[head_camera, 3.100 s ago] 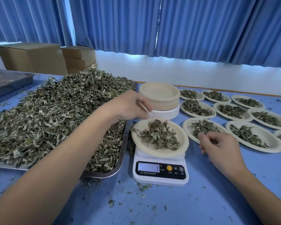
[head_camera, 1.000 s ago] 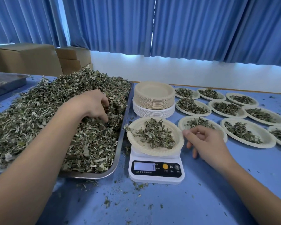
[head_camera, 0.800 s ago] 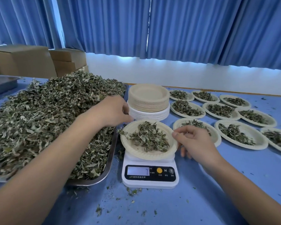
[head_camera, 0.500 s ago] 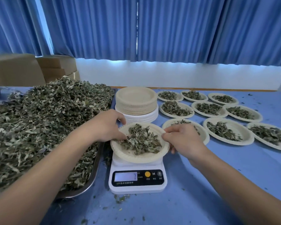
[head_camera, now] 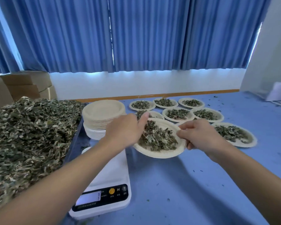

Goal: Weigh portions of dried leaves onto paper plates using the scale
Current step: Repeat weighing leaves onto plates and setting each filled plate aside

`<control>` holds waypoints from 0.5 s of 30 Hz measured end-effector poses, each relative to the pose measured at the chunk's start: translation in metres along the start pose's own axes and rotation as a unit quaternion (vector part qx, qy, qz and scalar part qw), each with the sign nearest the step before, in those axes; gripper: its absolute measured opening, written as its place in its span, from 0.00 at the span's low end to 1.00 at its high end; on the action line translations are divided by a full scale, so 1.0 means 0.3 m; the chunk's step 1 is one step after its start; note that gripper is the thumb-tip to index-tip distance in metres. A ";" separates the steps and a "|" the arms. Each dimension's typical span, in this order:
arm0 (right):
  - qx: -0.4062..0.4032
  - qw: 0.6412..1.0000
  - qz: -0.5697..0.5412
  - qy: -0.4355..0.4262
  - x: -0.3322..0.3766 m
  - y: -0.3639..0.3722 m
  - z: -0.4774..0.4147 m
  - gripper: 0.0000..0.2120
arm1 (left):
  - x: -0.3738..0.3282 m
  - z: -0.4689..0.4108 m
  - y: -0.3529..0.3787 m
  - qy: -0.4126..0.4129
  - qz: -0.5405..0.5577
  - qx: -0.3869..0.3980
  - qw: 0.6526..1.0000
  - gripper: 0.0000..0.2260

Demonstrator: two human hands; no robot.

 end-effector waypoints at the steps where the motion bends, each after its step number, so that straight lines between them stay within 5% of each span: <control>1: -0.014 1.000 -0.008 0.014 -0.028 -0.049 -0.011 0.04 | -0.041 -0.017 0.033 0.002 0.048 0.019 0.999 0.28; 8: -0.120 0.990 0.018 0.067 -0.223 -0.425 -0.121 0.03 | -0.259 -0.138 0.323 -0.094 0.286 0.171 0.938 0.11; 15: -0.169 0.980 0.071 0.075 -0.355 -0.683 -0.305 0.03 | -0.516 -0.306 0.561 -0.104 0.389 0.200 0.893 0.03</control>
Point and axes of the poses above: each hand's wrist, its own z-axis away from the middle knuckle, its own y-axis out of the palm, x = y × z, the point moved 10 cm from there along -z, towards the middle knuckle, and after that the axes turned 8 degrees about -x, right-handed, at the moved point
